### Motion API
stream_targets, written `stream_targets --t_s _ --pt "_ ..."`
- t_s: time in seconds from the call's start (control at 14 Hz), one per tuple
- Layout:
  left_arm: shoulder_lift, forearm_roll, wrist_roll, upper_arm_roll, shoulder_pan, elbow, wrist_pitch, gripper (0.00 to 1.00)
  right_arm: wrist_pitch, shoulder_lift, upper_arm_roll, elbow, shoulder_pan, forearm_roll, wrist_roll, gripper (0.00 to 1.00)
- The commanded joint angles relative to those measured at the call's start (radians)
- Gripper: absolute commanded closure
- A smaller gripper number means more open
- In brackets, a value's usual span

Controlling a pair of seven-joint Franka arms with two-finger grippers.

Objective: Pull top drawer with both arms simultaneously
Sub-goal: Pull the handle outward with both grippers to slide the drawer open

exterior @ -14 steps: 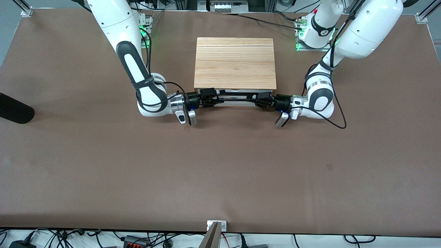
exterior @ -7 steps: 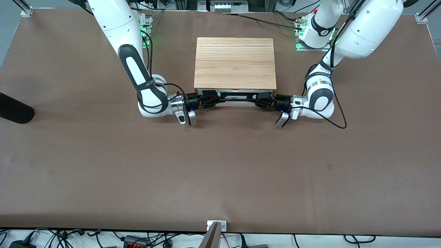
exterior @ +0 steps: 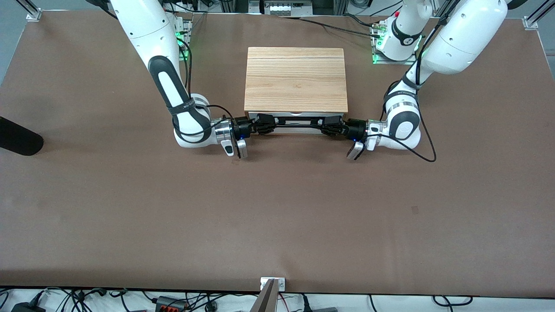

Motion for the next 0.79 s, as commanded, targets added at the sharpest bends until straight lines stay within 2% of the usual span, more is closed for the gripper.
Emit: stream_targets --t_s 0.0,0.29,0.71 --pt "0.007 -0.011 0.001 0.005 0.007 0.017 -0.024 0.99 0.015 0.007 0.0 0.026 -0.002 0.009 -0.004 1.0" --pt "0.064 -0.009 -0.013 0.01 0.007 0.086 -0.022 0.99 0.012 0.103 -0.003 0.133 -0.008 0.008 -0.004 1.0" --pt "0.16 0.03 -0.11 0.048 -0.003 0.279 -0.014 0.99 0.012 0.131 -0.012 0.215 -0.031 -0.02 0.015 1.0"
